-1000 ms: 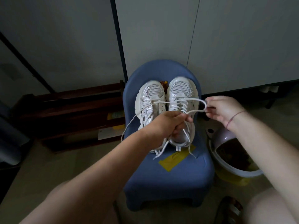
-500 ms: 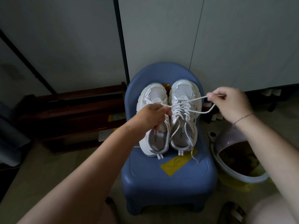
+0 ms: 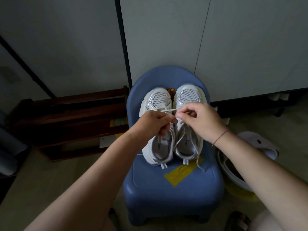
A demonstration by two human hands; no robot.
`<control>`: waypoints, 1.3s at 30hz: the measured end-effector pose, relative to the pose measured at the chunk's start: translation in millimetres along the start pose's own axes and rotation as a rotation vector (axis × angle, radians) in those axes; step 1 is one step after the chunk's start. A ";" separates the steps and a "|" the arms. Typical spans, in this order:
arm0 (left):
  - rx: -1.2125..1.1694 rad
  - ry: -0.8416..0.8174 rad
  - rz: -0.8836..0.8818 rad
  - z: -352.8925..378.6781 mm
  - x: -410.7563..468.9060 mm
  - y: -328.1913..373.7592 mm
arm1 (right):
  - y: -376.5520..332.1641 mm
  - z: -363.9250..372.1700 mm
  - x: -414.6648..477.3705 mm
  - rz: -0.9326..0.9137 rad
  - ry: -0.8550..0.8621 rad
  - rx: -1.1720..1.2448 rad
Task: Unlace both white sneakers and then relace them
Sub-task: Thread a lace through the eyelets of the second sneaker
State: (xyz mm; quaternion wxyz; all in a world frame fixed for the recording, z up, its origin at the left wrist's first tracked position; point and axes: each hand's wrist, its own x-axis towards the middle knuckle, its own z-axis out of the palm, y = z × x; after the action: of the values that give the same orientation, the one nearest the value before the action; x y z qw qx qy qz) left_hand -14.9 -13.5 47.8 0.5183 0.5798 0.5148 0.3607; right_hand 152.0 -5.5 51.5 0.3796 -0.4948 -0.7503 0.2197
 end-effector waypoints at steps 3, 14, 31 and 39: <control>-0.011 0.009 -0.007 -4.0 4.1 -1.1 | 1.9 2.5 5.9 0.029 -0.013 0.022; -0.340 0.137 -0.263 1.4 32.8 -9.6 | 41.1 26.6 41.0 0.082 -0.040 -0.269; -0.419 0.065 -0.326 -6.5 40.8 -12.9 | 45.0 46.2 55.6 0.188 0.092 -0.294; -0.405 0.067 -0.339 -4.2 42.3 -12.6 | 42.1 47.7 46.9 0.160 0.098 -0.398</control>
State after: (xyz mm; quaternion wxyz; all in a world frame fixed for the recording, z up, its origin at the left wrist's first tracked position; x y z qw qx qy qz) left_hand -12.8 27.7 31.5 0.6593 0.3577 0.5387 0.3835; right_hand 128.3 56.7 9.0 0.2919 -0.6280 -0.7177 0.0723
